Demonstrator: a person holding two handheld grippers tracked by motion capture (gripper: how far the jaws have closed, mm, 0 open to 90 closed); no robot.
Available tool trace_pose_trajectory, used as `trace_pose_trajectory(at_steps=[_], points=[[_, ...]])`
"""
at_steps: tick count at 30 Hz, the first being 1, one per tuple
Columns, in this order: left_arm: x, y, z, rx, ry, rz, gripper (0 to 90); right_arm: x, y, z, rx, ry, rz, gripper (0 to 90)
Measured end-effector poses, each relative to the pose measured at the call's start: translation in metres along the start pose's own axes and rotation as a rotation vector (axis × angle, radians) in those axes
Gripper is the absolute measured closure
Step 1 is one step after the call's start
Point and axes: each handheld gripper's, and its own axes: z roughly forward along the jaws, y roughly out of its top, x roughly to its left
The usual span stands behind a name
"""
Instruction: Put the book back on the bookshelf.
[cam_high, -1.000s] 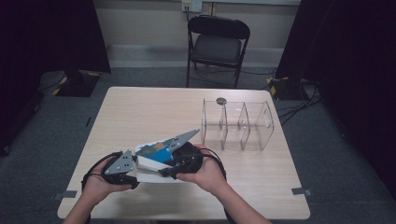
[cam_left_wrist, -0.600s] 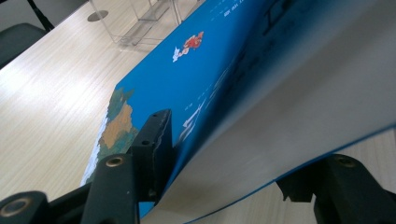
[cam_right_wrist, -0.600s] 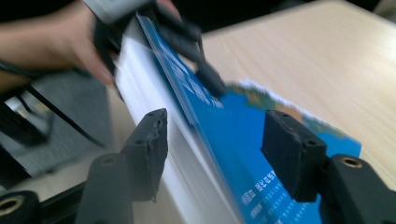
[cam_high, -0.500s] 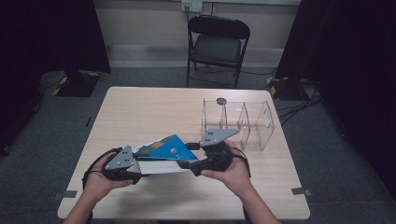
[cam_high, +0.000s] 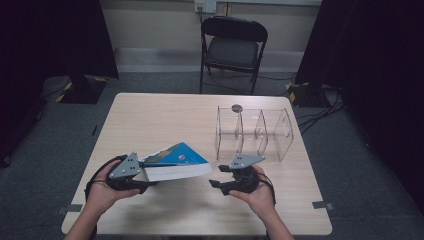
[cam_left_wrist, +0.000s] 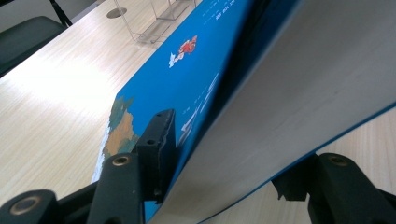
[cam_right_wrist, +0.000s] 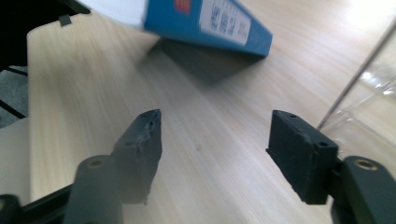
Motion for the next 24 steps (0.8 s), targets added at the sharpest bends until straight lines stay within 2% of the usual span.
trace_pose_trajectory(at_steps=[3, 5, 9, 10, 12, 14, 16, 17, 18, 20, 23, 24], points=[[0.000, 0.000, 0.000, -0.003, 0.000, 0.003, 47.8, 0.001, 0.000, 0.008, -0.025, -0.013, -0.020, 40.2], [0.000, 0.000, 0.000, 0.003, -0.001, 0.010, 47.8, 0.003, 0.002, 0.016, -0.061, 0.002, -0.002, 43.2], [-0.002, -0.001, 0.000, 0.011, 0.001, 0.017, 47.6, 0.007, 0.009, 0.021, -0.094, 0.018, -0.012, 47.0], [-0.003, -0.001, 0.001, 0.016, 0.002, 0.035, 47.5, 0.010, 0.015, 0.022, -0.108, 0.023, -0.027, 50.3], [-0.004, -0.002, 0.001, 0.017, 0.004, 0.035, 47.5, 0.011, 0.017, 0.023, -0.103, 0.028, -0.032, 50.3], [-0.004, -0.003, 0.001, 0.010, 0.004, 0.046, 47.2, 0.014, 0.021, 0.024, -0.082, 0.018, -0.062, 49.8], [-0.006, -0.004, 0.000, 0.028, 0.010, 0.071, 46.6, 0.014, 0.021, 0.023, -0.074, 0.032, -0.060, 49.9], [-0.006, -0.004, 0.000, 0.028, 0.010, 0.071, 46.2, 0.014, 0.021, 0.023, -0.074, 0.032, -0.060, 49.9], [-0.008, -0.005, 0.001, 0.015, -0.001, 0.113, 46.2, 0.014, 0.020, 0.023, -0.070, 0.038, -0.063, 50.0], [-0.009, -0.004, 0.003, -0.004, -0.019, 0.088, 42.7, 0.014, 0.019, 0.024, -0.073, 0.047, -0.067, 49.9], [-0.012, -0.001, 0.007, -0.008, -0.024, 0.108, 40.3, 0.014, 0.019, 0.026, -0.074, 0.049, -0.072, 49.8], [-0.012, 0.000, 0.007, -0.005, -0.017, 0.127, 43.5, 0.015, 0.019, 0.027, -0.073, 0.049, -0.070, 50.1]])
